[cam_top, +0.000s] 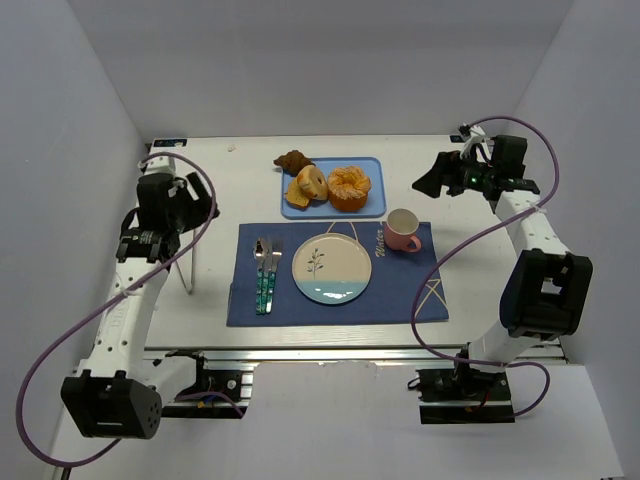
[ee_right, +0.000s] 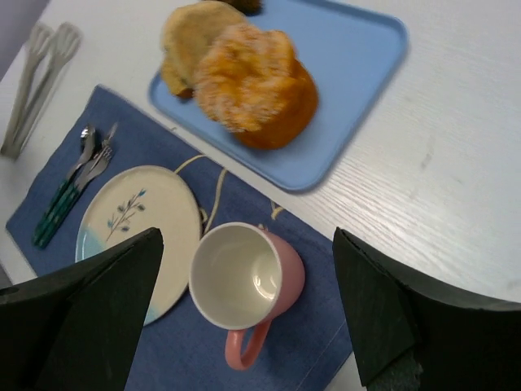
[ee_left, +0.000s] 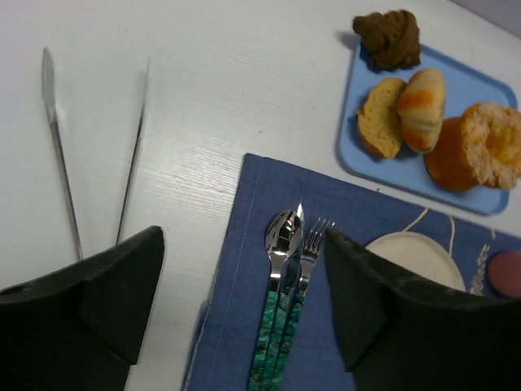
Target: Place the bread
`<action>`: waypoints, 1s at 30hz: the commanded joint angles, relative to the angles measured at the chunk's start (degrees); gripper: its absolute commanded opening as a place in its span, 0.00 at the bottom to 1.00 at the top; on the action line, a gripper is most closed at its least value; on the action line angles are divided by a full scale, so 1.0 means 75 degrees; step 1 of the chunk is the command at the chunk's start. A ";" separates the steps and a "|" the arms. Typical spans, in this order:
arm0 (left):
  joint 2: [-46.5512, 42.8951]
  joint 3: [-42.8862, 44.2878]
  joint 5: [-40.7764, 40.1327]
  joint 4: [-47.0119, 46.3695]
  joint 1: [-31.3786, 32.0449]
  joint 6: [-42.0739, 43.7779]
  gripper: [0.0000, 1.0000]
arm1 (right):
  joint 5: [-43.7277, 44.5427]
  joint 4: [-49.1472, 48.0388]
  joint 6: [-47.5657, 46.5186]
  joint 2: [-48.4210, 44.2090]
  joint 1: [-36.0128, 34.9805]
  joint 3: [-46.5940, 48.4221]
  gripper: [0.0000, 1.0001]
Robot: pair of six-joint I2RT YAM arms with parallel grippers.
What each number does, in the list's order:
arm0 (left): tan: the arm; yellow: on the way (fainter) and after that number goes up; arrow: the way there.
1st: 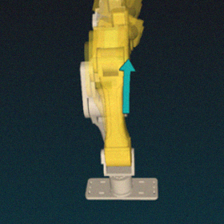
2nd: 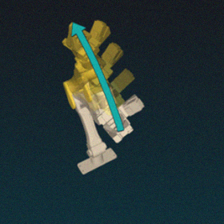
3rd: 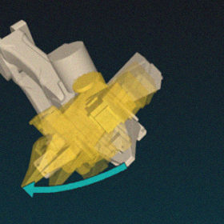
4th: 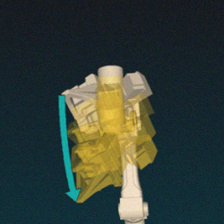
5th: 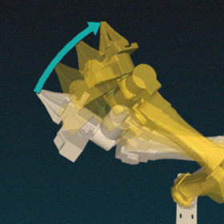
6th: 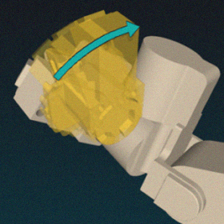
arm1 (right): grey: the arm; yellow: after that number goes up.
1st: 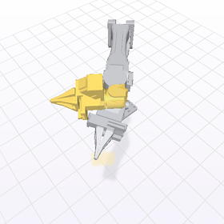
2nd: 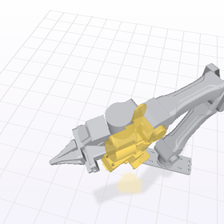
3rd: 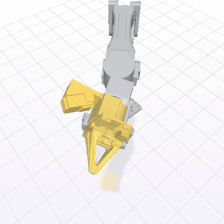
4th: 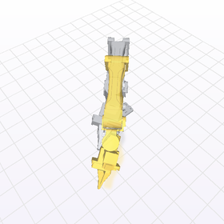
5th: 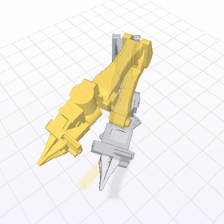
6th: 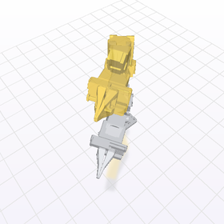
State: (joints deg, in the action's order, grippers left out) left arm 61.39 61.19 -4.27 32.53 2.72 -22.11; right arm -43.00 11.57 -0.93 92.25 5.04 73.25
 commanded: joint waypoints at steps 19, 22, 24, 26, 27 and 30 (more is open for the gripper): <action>0.3156 0.0115 -0.0555 0.1628 -0.1781 0.1705 0.91 | -0.2422 0.0297 -0.2197 -0.0605 -0.1715 -0.0380 0.80; 0.3685 0.0126 -0.0357 0.1311 -0.1781 0.2115 0.91 | -0.2446 0.0308 -0.2185 -0.0499 -0.1715 -0.0287 0.82; 0.4095 0.0162 -0.0356 0.1043 -0.1793 0.2162 0.91 | -0.2411 0.0308 -0.2185 -0.0487 -0.1726 -0.0228 0.82; 0.4399 0.0220 -0.0298 0.0901 -0.1781 0.2233 0.91 | -0.2446 0.0332 -0.2196 -0.0452 -0.1726 -0.0181 0.83; 0.4517 0.0255 -0.0297 0.0784 -0.1781 0.2256 0.90 | -0.2469 0.0355 -0.2185 -0.0452 -0.1715 -0.0170 0.83; 0.4893 0.0302 -0.0297 0.0514 -0.1781 0.2385 0.89 | -0.2446 0.0379 -0.2103 -0.0440 -0.1703 -0.0146 0.83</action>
State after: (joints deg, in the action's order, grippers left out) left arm 97.49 60.99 -6.63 40.18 -10.44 -6.31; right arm -60.07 16.08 -17.76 89.38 -7.99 70.57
